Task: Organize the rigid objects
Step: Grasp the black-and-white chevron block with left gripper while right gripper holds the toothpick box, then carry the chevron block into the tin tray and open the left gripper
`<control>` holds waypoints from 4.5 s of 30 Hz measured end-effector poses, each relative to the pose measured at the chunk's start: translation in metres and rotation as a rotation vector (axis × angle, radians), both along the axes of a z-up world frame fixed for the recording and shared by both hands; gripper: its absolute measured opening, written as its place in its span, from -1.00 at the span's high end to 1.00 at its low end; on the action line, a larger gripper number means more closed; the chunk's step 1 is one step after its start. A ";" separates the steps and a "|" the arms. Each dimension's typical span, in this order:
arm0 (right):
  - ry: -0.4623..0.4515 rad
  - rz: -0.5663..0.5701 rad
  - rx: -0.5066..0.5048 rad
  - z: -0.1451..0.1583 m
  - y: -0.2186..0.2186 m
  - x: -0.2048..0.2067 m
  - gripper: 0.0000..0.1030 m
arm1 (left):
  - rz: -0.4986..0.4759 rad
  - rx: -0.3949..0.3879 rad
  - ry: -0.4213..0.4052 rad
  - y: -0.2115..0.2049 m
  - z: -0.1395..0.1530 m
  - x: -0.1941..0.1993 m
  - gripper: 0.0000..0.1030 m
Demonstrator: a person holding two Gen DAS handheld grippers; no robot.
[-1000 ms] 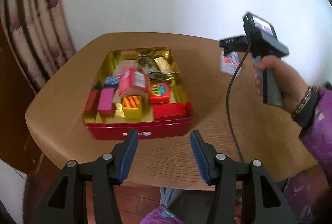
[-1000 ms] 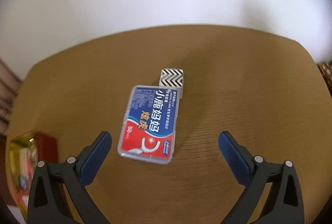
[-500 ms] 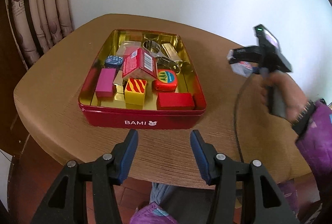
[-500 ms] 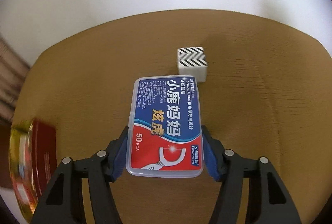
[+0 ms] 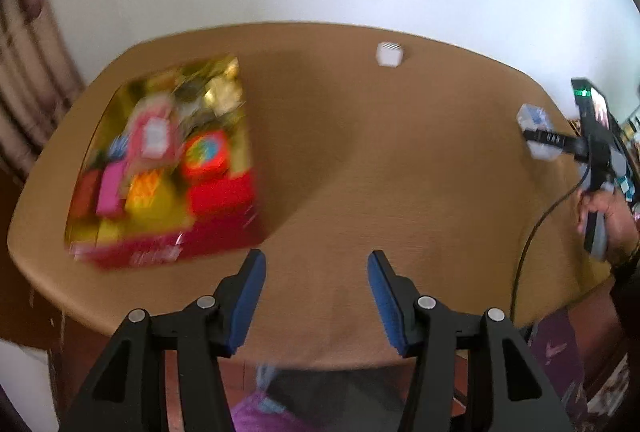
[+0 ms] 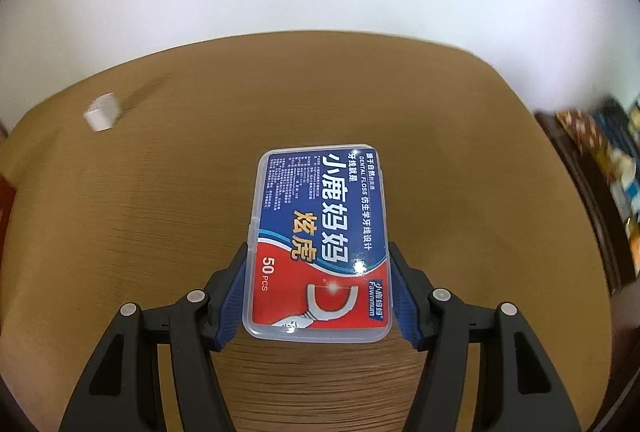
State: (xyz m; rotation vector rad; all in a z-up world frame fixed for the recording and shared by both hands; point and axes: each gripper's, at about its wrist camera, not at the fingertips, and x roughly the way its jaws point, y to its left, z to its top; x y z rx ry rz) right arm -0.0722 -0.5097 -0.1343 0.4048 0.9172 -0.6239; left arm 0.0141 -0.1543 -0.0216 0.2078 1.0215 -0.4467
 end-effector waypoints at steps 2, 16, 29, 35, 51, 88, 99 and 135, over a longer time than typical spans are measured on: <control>-0.029 -0.004 0.009 0.000 -0.005 -0.011 -0.11 | -0.032 -0.008 -0.004 -0.025 0.007 0.014 -0.05; -0.150 0.027 0.018 -0.014 -0.010 -0.009 -0.13 | -0.023 0.005 0.000 -0.184 0.007 0.186 -0.05; -0.209 0.066 0.069 -0.012 -0.012 -0.013 -0.14 | 0.021 0.104 0.069 -0.246 -0.038 0.276 -0.05; -0.215 0.074 0.076 -0.013 -0.011 -0.015 -0.16 | 0.025 0.093 0.094 -0.254 -0.052 0.285 -0.06; -0.223 0.080 0.085 -0.010 -0.015 -0.023 -0.19 | -0.026 0.116 0.181 -0.255 -0.066 0.293 -0.06; -0.093 0.086 -0.025 -0.013 0.009 0.003 -0.21 | 0.042 0.113 -0.049 -0.079 -0.002 0.029 0.43; -0.052 0.081 -0.065 -0.013 0.026 0.014 -0.20 | 0.224 0.121 -0.170 0.037 0.032 0.035 0.43; -0.043 0.112 0.003 0.001 0.022 0.015 -0.11 | 0.511 -0.121 -0.101 0.170 0.007 0.084 0.16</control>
